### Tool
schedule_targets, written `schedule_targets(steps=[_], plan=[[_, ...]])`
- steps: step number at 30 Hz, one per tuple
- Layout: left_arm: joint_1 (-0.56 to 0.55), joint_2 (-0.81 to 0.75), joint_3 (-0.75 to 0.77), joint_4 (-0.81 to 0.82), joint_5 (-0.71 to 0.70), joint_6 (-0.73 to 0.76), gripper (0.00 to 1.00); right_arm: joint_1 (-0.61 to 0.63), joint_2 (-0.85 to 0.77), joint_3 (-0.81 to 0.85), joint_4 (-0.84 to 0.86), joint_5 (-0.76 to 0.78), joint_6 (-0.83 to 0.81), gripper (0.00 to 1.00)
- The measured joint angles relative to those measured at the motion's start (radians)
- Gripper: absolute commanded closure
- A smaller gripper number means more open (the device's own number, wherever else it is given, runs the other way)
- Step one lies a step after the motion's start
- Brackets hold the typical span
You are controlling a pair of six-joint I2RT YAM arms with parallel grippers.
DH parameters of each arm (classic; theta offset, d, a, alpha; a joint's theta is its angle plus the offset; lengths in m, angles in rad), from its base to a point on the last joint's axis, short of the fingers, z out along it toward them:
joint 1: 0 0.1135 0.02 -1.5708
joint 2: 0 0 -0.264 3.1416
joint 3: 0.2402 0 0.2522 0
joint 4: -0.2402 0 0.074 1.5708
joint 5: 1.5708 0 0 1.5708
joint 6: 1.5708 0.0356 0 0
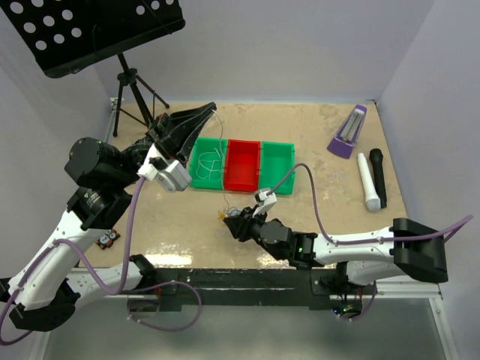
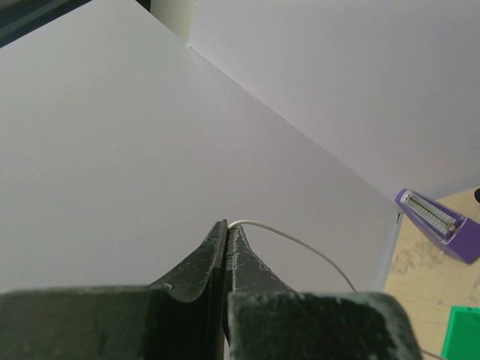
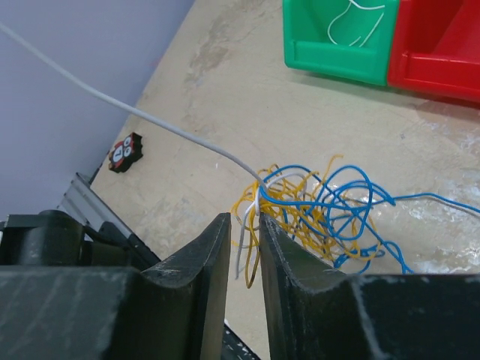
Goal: Untangle the cables
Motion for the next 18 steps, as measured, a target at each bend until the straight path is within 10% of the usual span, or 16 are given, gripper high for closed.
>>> schedule_targets(steps=[18], plan=[[0.000,-0.002,0.000,0.001,0.001,0.000,1.00,0.000,-0.052,-0.034,0.019,-0.037,0.015,0.51]])
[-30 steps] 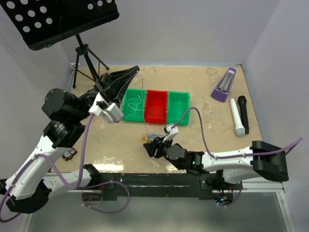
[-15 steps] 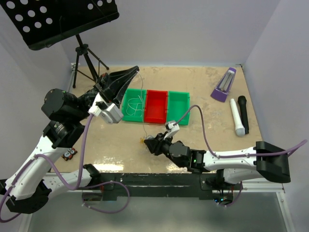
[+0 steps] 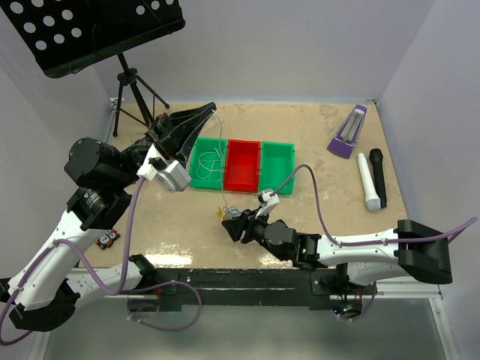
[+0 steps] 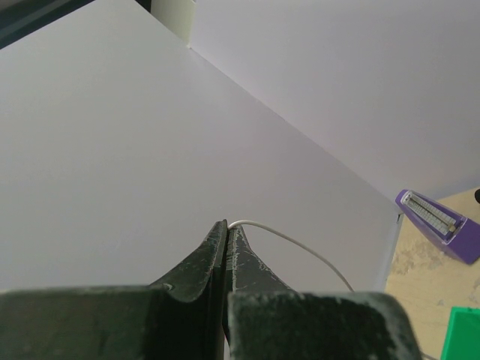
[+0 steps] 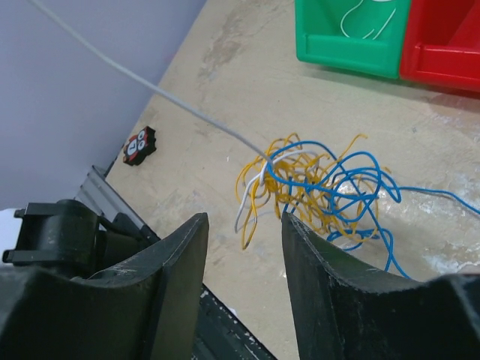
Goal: Untangle the cables
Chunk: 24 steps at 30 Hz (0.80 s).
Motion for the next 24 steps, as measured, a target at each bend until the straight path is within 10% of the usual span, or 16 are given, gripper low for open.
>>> schedule_targets(steps=[24], plan=[[0.000,0.000,0.000,0.000,0.000,0.000,1.00,-0.004,0.109,0.017,0.032,-0.014,-0.005,0.75]])
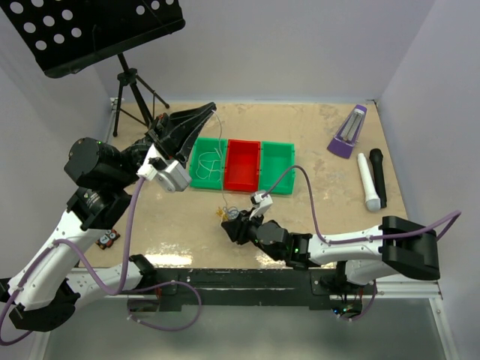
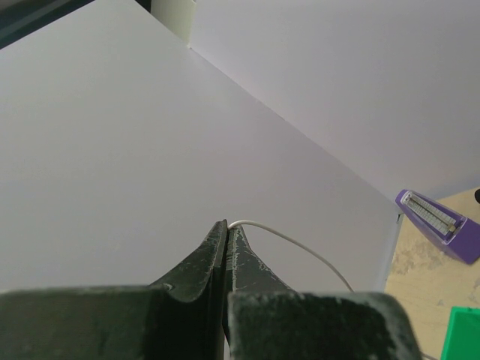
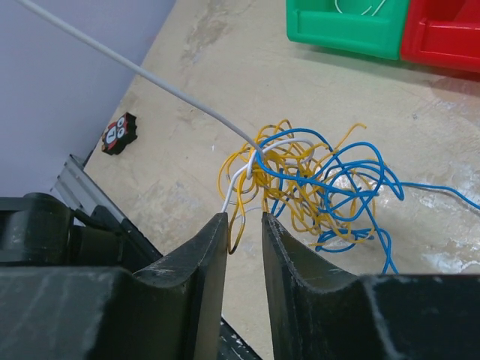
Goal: Untangle the cables
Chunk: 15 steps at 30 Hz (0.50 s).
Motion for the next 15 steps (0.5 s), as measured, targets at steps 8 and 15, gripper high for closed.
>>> schedule_targets(steps=[8,15], plan=[[0.000,-0.001,0.000,0.000,0.000,0.001,1.00,0.000,-0.014,0.000,0.000,0.000,0.013,1.00],[0.000,-0.002,0.002,0.019,-0.037,0.032,1.00,0.000,-0.008,-0.010,-0.024,0.014,0.055,1.00]])
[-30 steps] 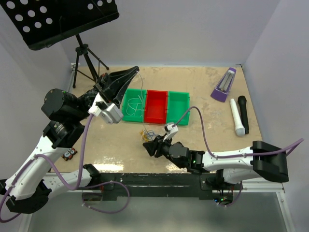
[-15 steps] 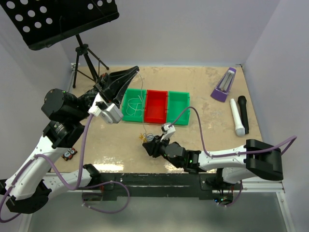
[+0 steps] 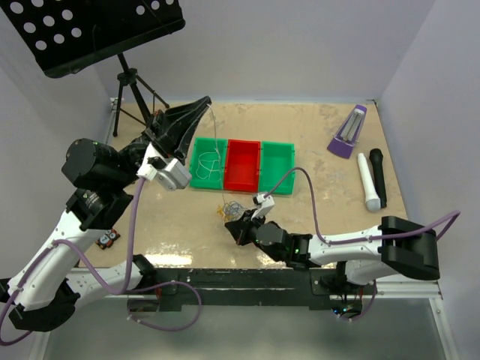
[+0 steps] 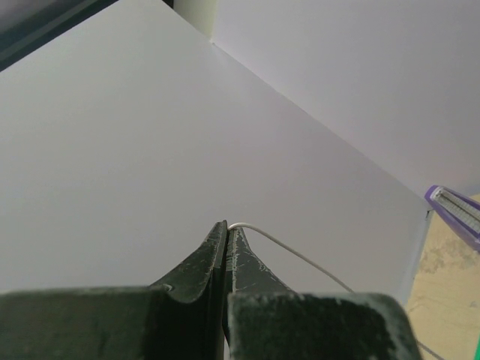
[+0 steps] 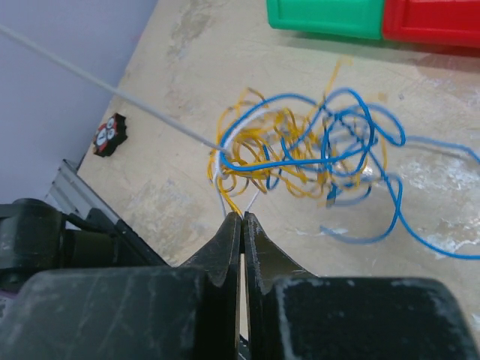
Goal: Untangle the cables
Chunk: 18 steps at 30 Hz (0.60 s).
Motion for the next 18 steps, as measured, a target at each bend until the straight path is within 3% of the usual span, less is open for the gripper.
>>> schedule_targets(steps=[12,18], plan=[[0.000,0.060,0.211,0.000,-0.046,0.117,1.00,-0.001,0.194,-0.004,-0.087,0.016,0.179,1.00],[0.000,0.078,0.298,-0.004,-0.053,0.194,1.00,-0.001,0.204,0.010,-0.134,0.018,0.249,1.00]])
